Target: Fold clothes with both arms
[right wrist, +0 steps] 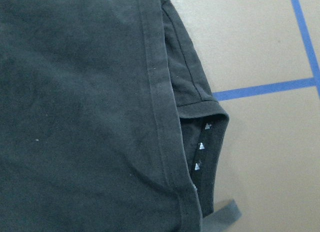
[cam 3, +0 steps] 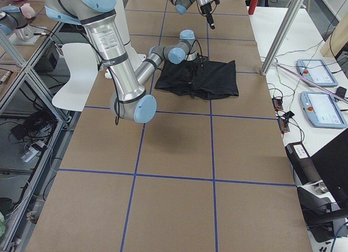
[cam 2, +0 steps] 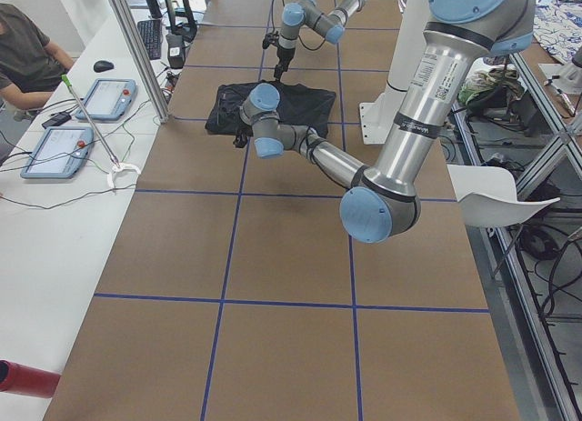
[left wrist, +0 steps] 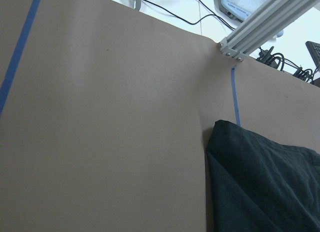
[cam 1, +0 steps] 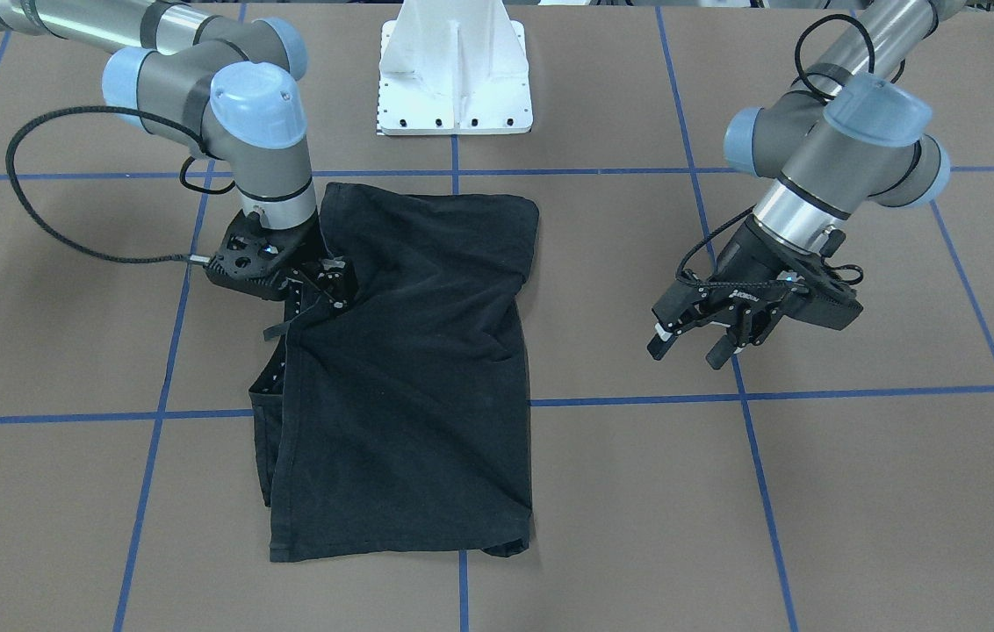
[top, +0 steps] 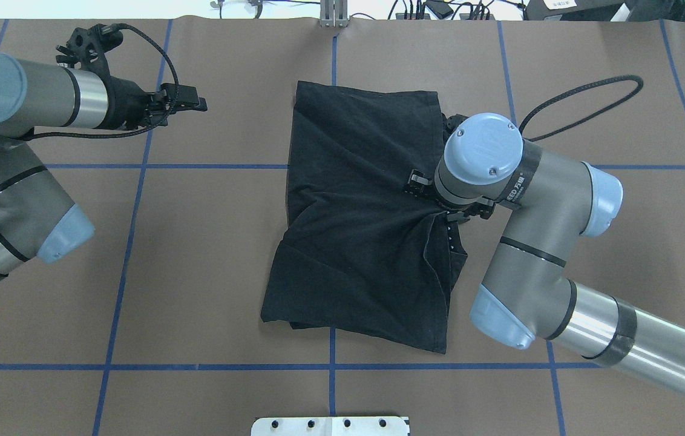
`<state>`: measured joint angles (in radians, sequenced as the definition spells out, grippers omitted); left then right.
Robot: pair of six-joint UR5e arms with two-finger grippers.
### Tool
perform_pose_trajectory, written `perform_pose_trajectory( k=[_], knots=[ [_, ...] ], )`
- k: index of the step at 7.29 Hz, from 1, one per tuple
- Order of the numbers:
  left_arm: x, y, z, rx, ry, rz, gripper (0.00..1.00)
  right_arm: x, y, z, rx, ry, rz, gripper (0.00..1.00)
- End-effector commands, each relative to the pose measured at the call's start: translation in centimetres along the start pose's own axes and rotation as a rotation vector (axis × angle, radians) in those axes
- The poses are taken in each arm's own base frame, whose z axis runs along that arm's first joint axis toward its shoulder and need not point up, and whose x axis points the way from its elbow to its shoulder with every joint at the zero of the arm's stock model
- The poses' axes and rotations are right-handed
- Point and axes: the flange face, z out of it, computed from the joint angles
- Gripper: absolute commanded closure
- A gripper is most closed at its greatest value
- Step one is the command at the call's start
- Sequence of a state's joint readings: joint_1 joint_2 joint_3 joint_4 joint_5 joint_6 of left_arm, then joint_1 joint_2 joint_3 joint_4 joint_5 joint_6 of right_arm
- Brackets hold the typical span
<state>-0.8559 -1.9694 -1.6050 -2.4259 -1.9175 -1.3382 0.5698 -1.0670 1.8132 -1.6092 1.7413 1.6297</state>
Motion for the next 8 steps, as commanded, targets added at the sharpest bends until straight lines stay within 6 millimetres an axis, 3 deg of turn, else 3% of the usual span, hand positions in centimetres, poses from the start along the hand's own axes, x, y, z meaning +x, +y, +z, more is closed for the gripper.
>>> perform_pose_trajectory(
  k=[1, 2, 4, 6, 8],
  knots=[
    [-0.1, 0.0, 0.0, 0.0, -0.001, 0.0, 0.0, 1.2, 6.7, -0.4, 0.012, -0.037, 0.408, 0.0],
    [-0.1, 0.0, 0.0, 0.0, -0.001, -0.001, 0.0, 1.3, 9.1, -0.1, 0.015, -0.043, 0.536, 0.0],
    [-0.1, 0.0, 0.0, 0.001, -0.001, -0.001, 0.0, 6.2, 12.8, 0.6, -0.024, -0.039, 0.588, 0.0],
    [0.0, 0.0, 0.0, 0.005, 0.0, -0.001, 0.0, 7.4, 16.2, 2.0, -0.021, -0.026, 0.537, 0.0],
    [0.0, 0.0, -0.1, 0.005, 0.001, 0.0, 0.0, 7.6, 17.5, 3.6, -0.009, -0.002, 0.507, 0.0]
  ],
)
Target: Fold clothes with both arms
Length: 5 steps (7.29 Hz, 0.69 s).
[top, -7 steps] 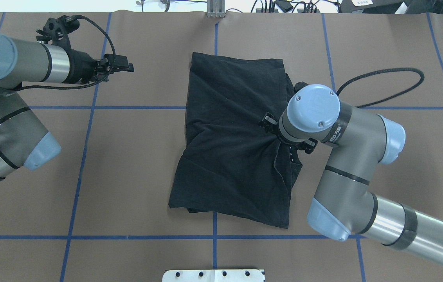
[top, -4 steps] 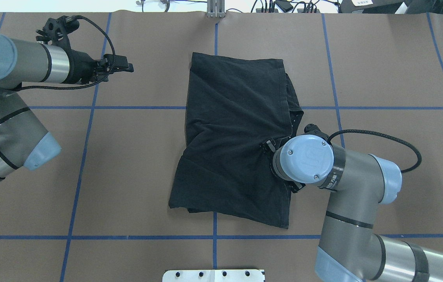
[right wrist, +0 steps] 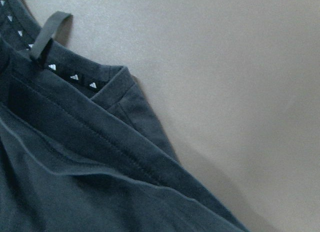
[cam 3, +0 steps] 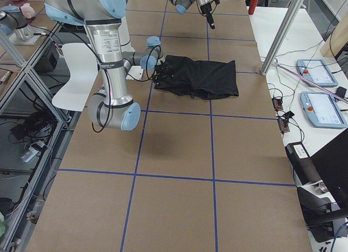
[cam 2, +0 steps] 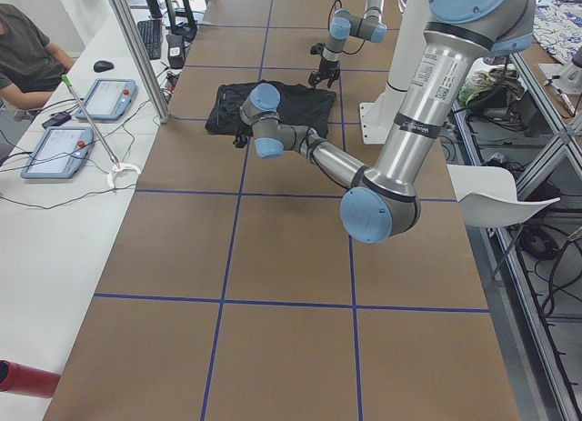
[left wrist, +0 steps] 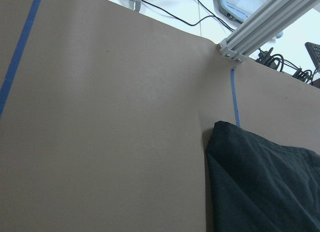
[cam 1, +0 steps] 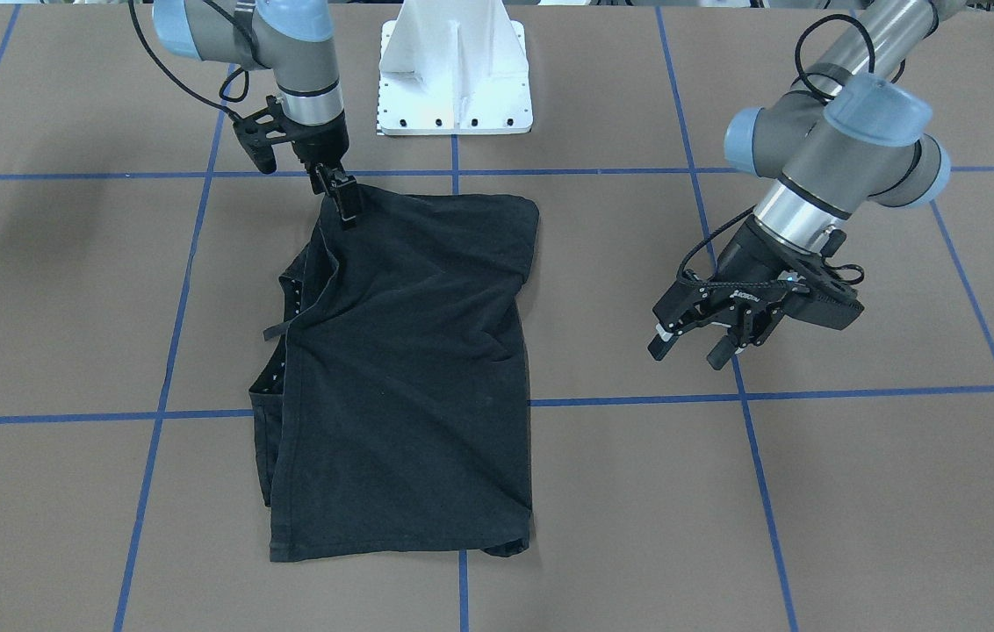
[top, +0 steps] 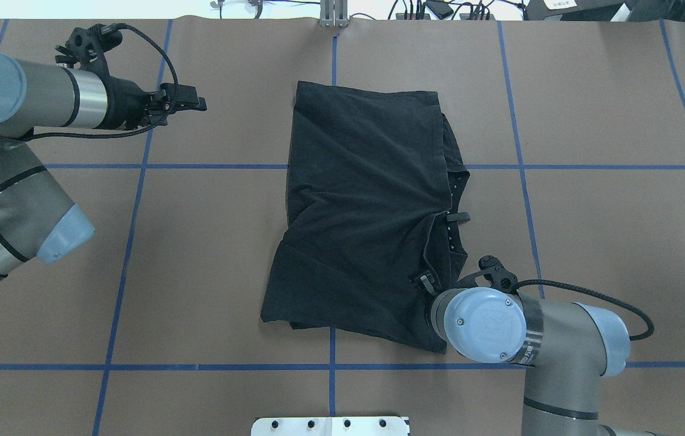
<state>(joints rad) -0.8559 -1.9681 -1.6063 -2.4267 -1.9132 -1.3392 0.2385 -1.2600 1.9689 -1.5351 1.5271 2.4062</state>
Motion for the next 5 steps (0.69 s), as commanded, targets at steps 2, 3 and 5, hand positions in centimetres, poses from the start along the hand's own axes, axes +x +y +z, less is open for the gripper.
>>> perform_pose_trajectory(
  k=[2, 3, 5],
  knots=[
    [-0.1, 0.1, -0.2, 0.002, 0.001, 0.0, 0.0, 0.5, 0.4, 1.5, 0.036, -0.003, -0.063, 0.0],
    [-0.2, 0.0, -0.3, 0.003, -0.001, 0.0, 0.0, -0.4, -0.7, 1.4, 0.053, -0.016, -0.066, 0.01],
    [-0.2, 0.1, -0.3, 0.001, -0.002, -0.001, 0.0, -1.2, -1.5, 1.8, 0.07, -0.019, -0.083, 0.02]
  ],
)
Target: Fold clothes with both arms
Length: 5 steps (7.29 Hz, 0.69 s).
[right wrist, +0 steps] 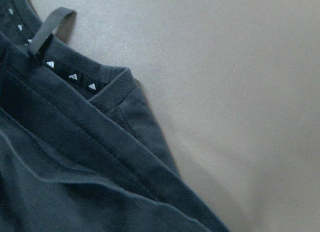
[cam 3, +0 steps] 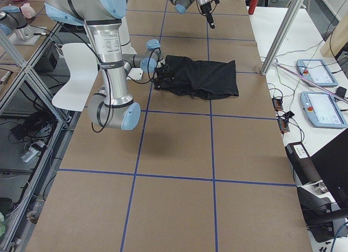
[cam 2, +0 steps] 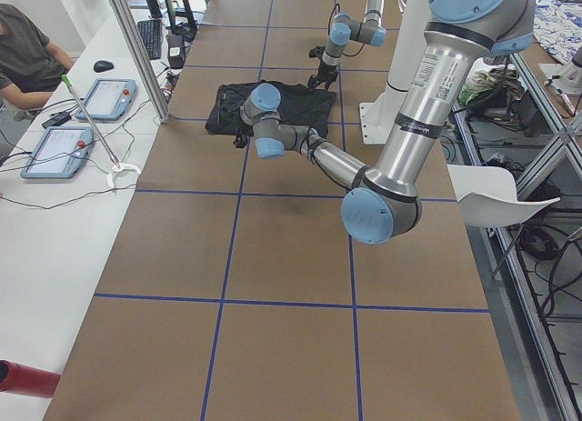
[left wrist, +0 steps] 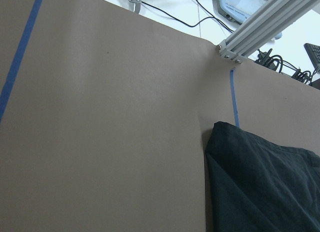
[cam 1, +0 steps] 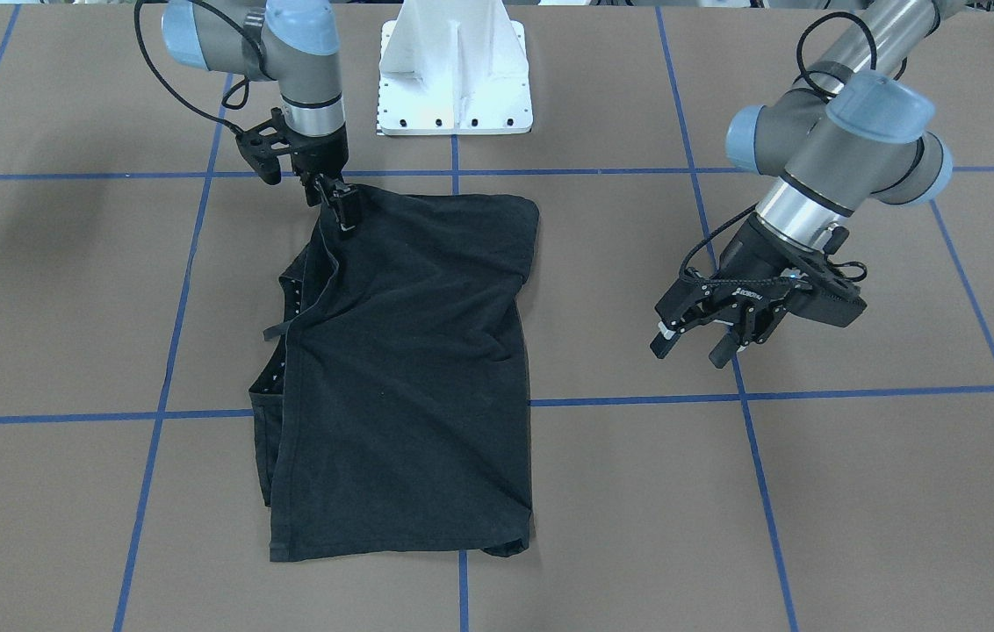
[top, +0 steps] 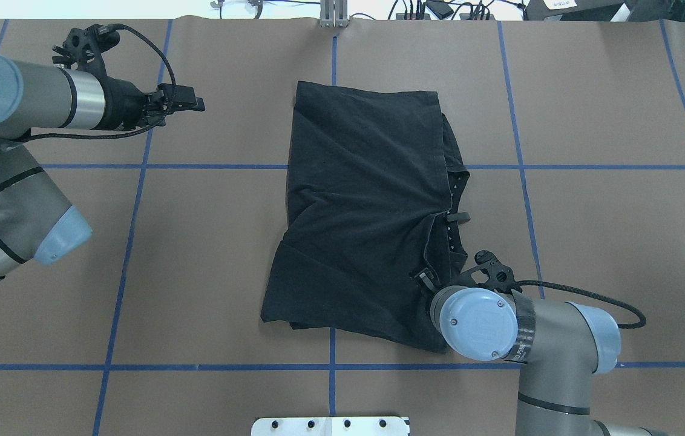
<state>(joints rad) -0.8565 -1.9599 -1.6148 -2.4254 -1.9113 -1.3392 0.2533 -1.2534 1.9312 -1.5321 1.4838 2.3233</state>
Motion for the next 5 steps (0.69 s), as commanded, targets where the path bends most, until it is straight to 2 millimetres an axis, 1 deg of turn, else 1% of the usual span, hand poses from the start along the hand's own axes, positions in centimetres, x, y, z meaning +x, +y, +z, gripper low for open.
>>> perform_pose_trajectory(
  k=[1, 2, 3, 4, 5],
  knots=[
    [-0.1, 0.0, 0.1, -0.001, -0.002, -0.001, 0.0, -0.4, -0.3, 0.6, 0.013, 0.002, -0.012, 0.03],
    [-0.1, 0.0, 0.1, -0.001, -0.002, -0.001, 0.0, -0.5, -0.1, 1.3, 0.019, 0.009, -0.013, 0.04],
    [-0.1, 0.0, 0.1, -0.001, -0.002, -0.001, 0.0, -1.0, 0.0, 1.2, 0.017, 0.004, -0.01, 0.07],
    [-0.1, 0.0, 0.1, -0.001, -0.002, -0.001, 0.0, -1.1, 0.0, 1.2, 0.019, 0.003, -0.008, 0.19],
    [-1.1, 0.2, 0.1, -0.003, -0.015, -0.004, 0.0, -1.7, 0.0, 0.9, 0.015, -0.006, -0.003, 0.63]
  ],
)
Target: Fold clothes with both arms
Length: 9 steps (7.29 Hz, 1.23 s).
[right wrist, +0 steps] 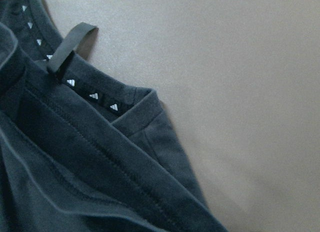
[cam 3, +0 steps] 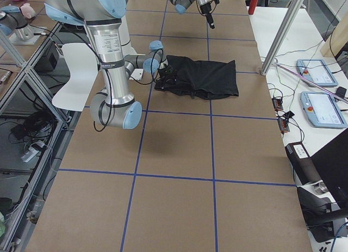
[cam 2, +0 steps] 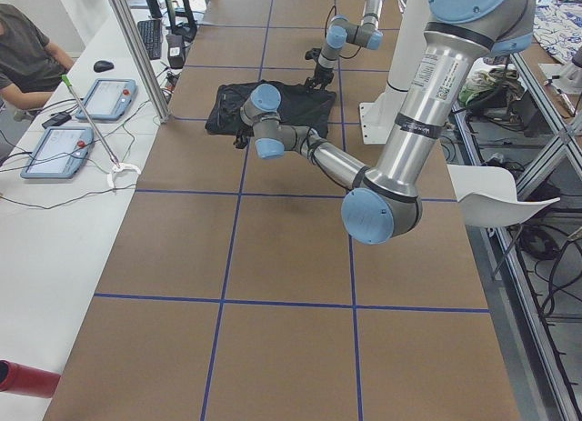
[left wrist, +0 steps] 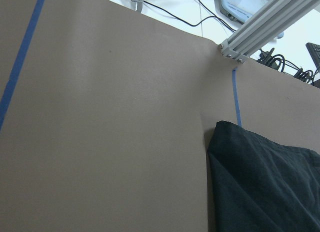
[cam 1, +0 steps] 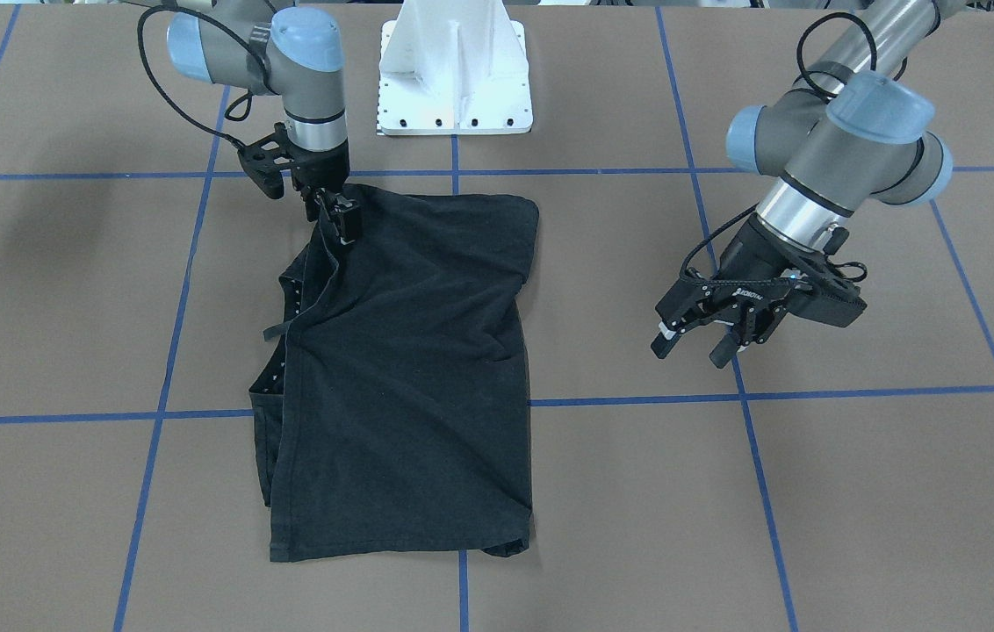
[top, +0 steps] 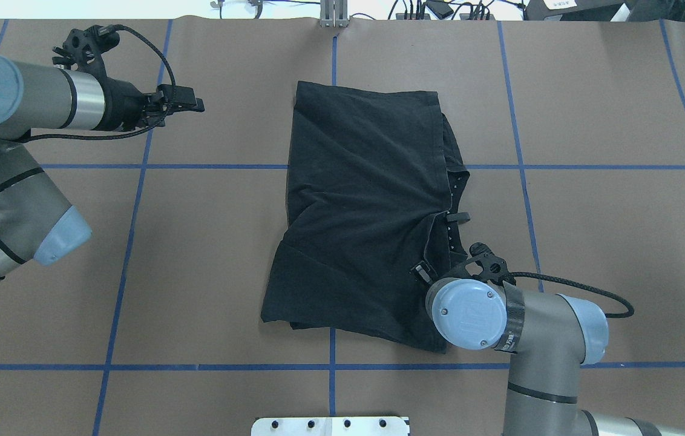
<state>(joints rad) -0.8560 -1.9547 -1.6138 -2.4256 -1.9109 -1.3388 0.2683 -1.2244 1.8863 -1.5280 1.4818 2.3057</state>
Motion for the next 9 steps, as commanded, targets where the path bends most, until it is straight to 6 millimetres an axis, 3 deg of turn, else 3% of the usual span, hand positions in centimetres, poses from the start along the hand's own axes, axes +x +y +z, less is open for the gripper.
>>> perform_pose_trajectory(
  k=[1, 4, 5, 9],
  knots=[
    [-0.8, 0.2, 0.0, -0.003, -0.009, -0.002, 0.0, -0.4, 0.0, 0.1, 0.001, -0.002, 0.002, 1.0],
    [-0.8, 0.2, -0.1, -0.002, -0.008, -0.002, 0.0, -0.6, 0.3, -0.1, -0.006, -0.003, -0.006, 1.0],
    [-0.4, 0.3, -0.4, -0.002, 0.0, -0.001, 0.0, -1.1, -0.2, -1.2, -0.02, -0.019, 0.002, 1.0],
    [0.1, 0.3, -0.5, -0.001, 0.01, -0.046, 0.0, -1.9, -1.2, -1.5, -0.016, -0.027, 0.012, 1.0]
  ],
)
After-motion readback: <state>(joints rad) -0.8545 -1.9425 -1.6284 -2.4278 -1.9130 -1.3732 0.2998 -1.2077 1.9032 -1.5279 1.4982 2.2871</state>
